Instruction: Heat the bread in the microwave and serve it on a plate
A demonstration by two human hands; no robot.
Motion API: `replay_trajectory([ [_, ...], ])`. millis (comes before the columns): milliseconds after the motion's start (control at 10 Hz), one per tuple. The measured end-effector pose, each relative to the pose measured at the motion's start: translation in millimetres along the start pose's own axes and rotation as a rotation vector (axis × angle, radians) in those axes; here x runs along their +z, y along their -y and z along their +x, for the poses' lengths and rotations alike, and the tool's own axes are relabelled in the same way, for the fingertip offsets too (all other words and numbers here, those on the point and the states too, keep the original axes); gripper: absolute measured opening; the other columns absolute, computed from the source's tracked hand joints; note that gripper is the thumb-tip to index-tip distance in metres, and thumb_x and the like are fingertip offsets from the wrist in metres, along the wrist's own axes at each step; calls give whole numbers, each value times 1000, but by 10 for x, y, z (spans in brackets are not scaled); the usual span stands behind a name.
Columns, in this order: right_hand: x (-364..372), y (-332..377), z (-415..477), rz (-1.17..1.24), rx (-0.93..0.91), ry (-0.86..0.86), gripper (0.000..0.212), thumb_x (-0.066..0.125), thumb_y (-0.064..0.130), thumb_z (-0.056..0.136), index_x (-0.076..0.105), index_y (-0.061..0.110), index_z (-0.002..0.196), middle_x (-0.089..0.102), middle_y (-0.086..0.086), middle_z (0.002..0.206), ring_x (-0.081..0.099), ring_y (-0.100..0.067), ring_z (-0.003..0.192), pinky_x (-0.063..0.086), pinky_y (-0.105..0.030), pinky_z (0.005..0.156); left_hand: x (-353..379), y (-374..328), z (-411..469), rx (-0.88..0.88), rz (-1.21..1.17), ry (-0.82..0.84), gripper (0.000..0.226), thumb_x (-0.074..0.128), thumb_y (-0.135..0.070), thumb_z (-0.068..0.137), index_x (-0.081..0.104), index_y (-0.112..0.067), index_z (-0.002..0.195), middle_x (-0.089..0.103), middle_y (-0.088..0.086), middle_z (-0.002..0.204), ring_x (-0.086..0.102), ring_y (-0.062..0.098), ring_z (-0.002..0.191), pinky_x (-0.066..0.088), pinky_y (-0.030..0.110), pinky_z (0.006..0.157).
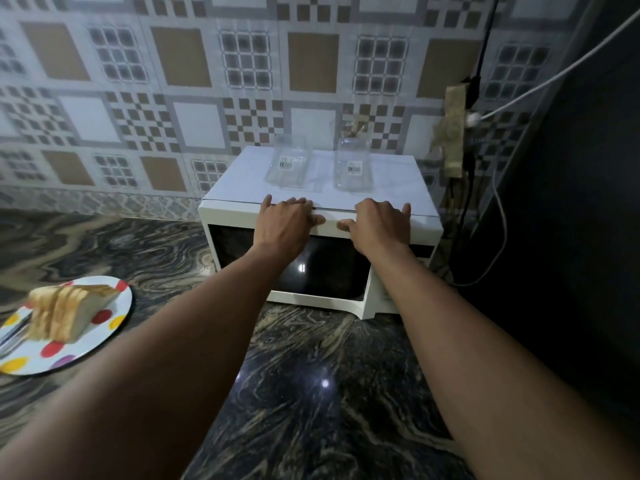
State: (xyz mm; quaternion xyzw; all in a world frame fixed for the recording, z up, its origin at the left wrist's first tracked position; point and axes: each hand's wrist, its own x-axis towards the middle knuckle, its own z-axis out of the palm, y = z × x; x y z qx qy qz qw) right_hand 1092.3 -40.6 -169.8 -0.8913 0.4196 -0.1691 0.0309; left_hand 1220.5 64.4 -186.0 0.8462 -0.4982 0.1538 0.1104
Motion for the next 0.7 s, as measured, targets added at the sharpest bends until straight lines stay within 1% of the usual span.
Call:
replay_trajectory([
  [100,-69,26,13,8,29,40,30,64,51,90,62,21,91,70,-6,102,63,-29,105,23,-52,113,24,21,35,-16,-1,1,34,48,-45,102,64,-23,122,70,0,121,65,22,113,27,49,116],
  [200,-132,79,1,-11,39,59,29,66,47,91,54,20,85,69,-8,104,62,-31,104,30,-49,109,24,22,64,-47,-8,19,31,49,-42,102,66,-23,118,72,2,116,66,24,111,24,50,118],
  [300,-211,127,-35,-38,48,36,25,64,38,94,52,19,84,68,-10,105,62,-32,100,35,-46,103,21,18,107,-65,-17,26,29,50,-41,101,69,-21,110,74,7,107,67,26,106,23,52,118],
  [400,-195,126,-62,-14,54,68,21,63,36,95,55,17,91,66,-9,111,60,-31,103,39,-45,101,10,76,113,-48,-46,46,23,52,-35,101,66,-20,112,72,7,107,66,27,108,21,58,118],
  [500,-55,114,-248,-92,27,200,58,57,43,96,39,14,143,38,-7,151,34,-27,138,27,-54,111,9,41,-45,6,-31,154,45,49,-29,102,42,-15,144,47,9,147,40,28,141,13,64,118],
  [600,6,88,-574,-12,9,223,76,49,48,98,15,12,156,11,-7,164,9,-28,150,18,-59,115,55,37,-356,-9,-103,194,74,35,-47,104,-4,-15,159,-6,12,167,-7,28,154,2,58,120],
  [700,-189,-10,-913,331,73,279,63,56,49,95,43,15,146,45,-9,149,42,-26,137,37,-50,110,180,87,-1062,39,-356,81,71,28,-54,103,-4,-25,159,-4,9,167,-7,24,154,4,48,125],
])
